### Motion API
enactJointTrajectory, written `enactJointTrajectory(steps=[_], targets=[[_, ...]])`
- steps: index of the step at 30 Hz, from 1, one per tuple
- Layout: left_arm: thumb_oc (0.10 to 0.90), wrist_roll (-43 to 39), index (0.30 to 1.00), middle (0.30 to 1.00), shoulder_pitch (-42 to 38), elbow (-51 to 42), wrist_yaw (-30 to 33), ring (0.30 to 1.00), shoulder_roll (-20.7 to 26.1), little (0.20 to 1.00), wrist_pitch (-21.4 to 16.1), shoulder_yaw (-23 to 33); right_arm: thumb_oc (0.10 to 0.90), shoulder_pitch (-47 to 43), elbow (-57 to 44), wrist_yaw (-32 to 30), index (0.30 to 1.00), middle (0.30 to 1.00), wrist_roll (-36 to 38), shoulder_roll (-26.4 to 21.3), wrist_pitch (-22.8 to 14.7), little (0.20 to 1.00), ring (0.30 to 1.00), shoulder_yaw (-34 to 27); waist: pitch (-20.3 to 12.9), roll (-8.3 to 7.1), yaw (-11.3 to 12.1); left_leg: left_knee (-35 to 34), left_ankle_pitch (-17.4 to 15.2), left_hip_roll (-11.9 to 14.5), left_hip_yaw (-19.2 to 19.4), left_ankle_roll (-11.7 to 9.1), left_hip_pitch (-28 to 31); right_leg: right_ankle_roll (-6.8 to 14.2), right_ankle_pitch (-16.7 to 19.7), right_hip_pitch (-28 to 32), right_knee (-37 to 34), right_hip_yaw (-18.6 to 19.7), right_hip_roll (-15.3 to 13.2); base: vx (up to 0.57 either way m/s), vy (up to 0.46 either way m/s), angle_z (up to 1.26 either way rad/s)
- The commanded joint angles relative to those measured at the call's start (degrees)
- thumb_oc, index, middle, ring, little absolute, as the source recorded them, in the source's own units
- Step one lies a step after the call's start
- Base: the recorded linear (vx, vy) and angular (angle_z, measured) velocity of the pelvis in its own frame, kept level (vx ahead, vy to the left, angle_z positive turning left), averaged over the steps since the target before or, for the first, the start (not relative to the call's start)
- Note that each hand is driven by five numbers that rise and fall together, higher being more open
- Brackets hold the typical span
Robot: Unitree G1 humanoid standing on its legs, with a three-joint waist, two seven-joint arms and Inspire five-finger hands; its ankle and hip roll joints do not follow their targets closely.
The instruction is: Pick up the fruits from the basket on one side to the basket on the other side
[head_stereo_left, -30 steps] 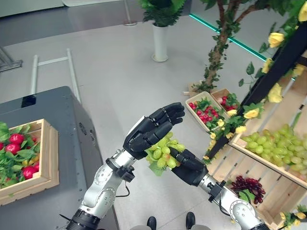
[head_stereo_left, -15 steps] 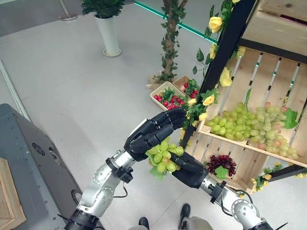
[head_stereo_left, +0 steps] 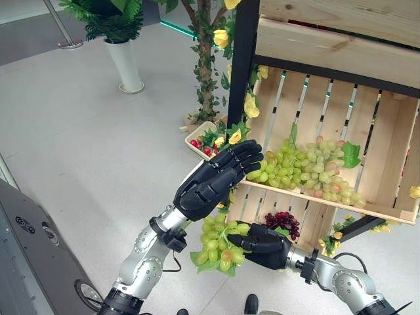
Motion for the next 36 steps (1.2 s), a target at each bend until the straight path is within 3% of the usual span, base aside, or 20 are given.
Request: enactJointTrajectory(steps=[1, 4, 11, 17, 21, 28, 36], targets=[[0.800, -3.33, 0.900, 0.900, -4.62, -4.13, -1.48, 0.900, 1.44, 0.900, -6.79, 2.38, 0.400, -2.60, -10.58, 8.92, 0.300, 0.300, 4.17, 3.89, -2.50, 0.300, 0.300, -4.60, -4.74, -1.21, -0.09, -0.20, 0.98, -2.95, -2.94, 1.55, -5.66, 2.00, -3.68, 3.92, 0.24, -1.29, -2.69, 0.01, -0.032, 0.06], [0.800, -4.77, 0.900, 0.900, -4.58, -3.89, -0.64, 0.900, 1.97, 0.900, -7.90, 3.59, 0.400, -2.39, -11.13, 9.69, 0.300, 0.300, 4.02, 3.60, -2.36, 0.300, 0.300, -5.15, -4.85, -1.03, -0.11, -0.20, 0.93, -3.14, -3.20, 1.46, -5.57, 2.09, -3.73, 4.03, 0.24, -1.46, -2.89, 0.02, 0.000, 0.02], [0.800, -8.48, 0.900, 0.900, -3.54, -5.71, -6.21, 0.900, 2.57, 0.900, -7.01, 6.84, 0.400, -1.96, -14.52, 9.06, 0.300, 0.300, 6.24, 3.79, -3.60, 0.300, 0.300, -6.88, -5.15, -0.55, -0.07, -0.20, 0.40, -3.70, -3.87, 1.47, -5.00, 2.44, -3.90, 4.59, 0.33, -2.02, -3.65, 0.03, 0.025, 0.01], [0.800, -12.01, 0.900, 0.900, -4.30, -7.97, -19.54, 0.900, 3.47, 0.900, -2.17, 7.85, 0.400, -3.16, -18.56, 6.15, 0.300, 0.300, 9.91, 4.52, -11.61, 0.300, 0.300, -10.01, -5.41, -0.11, -0.54, -0.20, -0.39, -3.85, -3.53, 1.69, -4.12, 2.82, -4.35, 4.63, 1.14, -1.52, -4.07, 0.03, 0.037, 0.00], [0.800, -9.39, 0.900, 0.900, -6.03, -7.60, -24.12, 0.900, 3.76, 0.900, 1.85, 6.34, 0.400, -4.44, -20.17, 4.42, 0.300, 0.300, 11.35, 6.01, -16.28, 0.300, 0.300, -11.25, -5.61, 0.35, -1.13, -0.20, -0.98, -3.83, -2.84, 1.94, -3.44, 3.11, -4.69, 4.68, 1.55, -1.05, -4.22, 0.04, 0.040, -0.01], [0.800, -5.03, 0.900, 0.900, -7.19, -6.19, -31.32, 0.900, 4.85, 0.900, 4.59, 4.04, 0.400, -6.58, -22.08, 2.09, 0.300, 0.300, 15.40, 7.48, -22.90, 0.300, 0.300, -12.89, -5.85, 1.02, -1.55, -0.20, -1.55, -3.88, -2.17, 2.16, -2.84, 3.31, -4.89, 4.93, 1.58, -0.44, -4.31, 0.00, 0.004, 0.00], [0.800, 0.10, 0.900, 0.900, -7.22, -5.31, -39.08, 0.900, 6.23, 0.900, 10.81, 2.60, 0.400, -8.87, -23.27, -2.47, 0.300, 0.300, 19.07, 9.37, -33.27, 0.300, 0.300, -16.31, -6.08, 1.88, -2.03, -0.20, -1.83, -3.53, -1.38, 2.33, -2.51, 3.17, -5.02, 4.72, 1.74, 0.20, -4.17, 0.00, 0.000, 0.00]])
